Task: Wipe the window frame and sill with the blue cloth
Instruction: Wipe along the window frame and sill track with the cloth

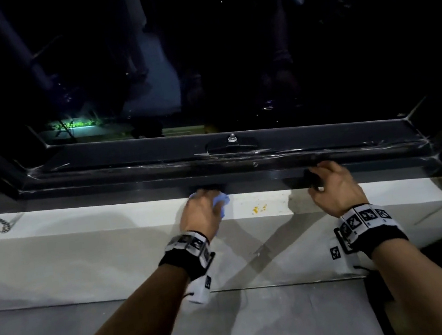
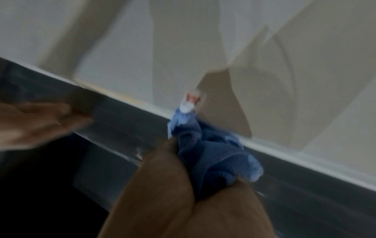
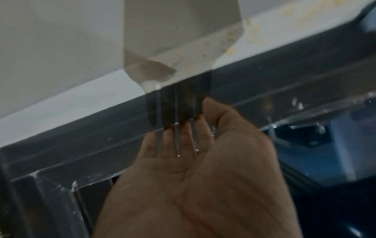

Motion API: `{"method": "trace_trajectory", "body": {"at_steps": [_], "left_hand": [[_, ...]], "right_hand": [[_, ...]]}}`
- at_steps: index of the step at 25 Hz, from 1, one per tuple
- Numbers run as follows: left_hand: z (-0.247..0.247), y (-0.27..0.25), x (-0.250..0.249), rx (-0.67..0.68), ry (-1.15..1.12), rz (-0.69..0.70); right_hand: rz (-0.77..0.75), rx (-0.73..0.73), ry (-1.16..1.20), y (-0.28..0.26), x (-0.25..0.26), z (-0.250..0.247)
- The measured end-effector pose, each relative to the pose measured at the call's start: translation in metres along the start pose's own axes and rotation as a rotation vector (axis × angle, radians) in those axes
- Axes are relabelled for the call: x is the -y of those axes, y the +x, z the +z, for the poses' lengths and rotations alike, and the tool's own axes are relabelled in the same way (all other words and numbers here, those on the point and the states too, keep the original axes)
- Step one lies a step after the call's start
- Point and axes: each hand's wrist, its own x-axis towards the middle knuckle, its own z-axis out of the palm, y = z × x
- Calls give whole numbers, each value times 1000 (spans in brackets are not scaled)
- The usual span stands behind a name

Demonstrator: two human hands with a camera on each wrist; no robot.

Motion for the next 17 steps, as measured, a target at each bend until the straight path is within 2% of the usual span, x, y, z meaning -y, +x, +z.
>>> {"method": "trace_trajectory", "body": {"at_steps": [1, 4, 6, 7, 8, 10, 12, 14, 17], "left_hand": [[12, -2, -9, 17, 26, 23], [46, -6, -44, 144, 21, 251], [42, -2, -57, 283, -1, 293], [36, 3, -58, 308, -14, 287], [30, 8, -55, 286, -45, 263], [24, 17, -47, 138, -59, 176], [34, 18, -52, 119, -13, 109], [59, 14, -72, 158, 48, 153], [91, 0, -101, 244, 54, 323]], "right_hand": [[16, 35, -39, 1, -6, 1], [-22, 88, -88, 0, -14, 7], [-59, 98, -54, -2, -20, 5], [-76, 100, -23, -1, -24, 2], [-92, 103, 6, -1, -30, -2], [-114, 104, 42, 3, -37, -9], [-125, 106, 41, 3, -37, -9], [-138, 108, 50, 1, -37, -7], [-180, 120, 61, 1, -46, -6]]}}
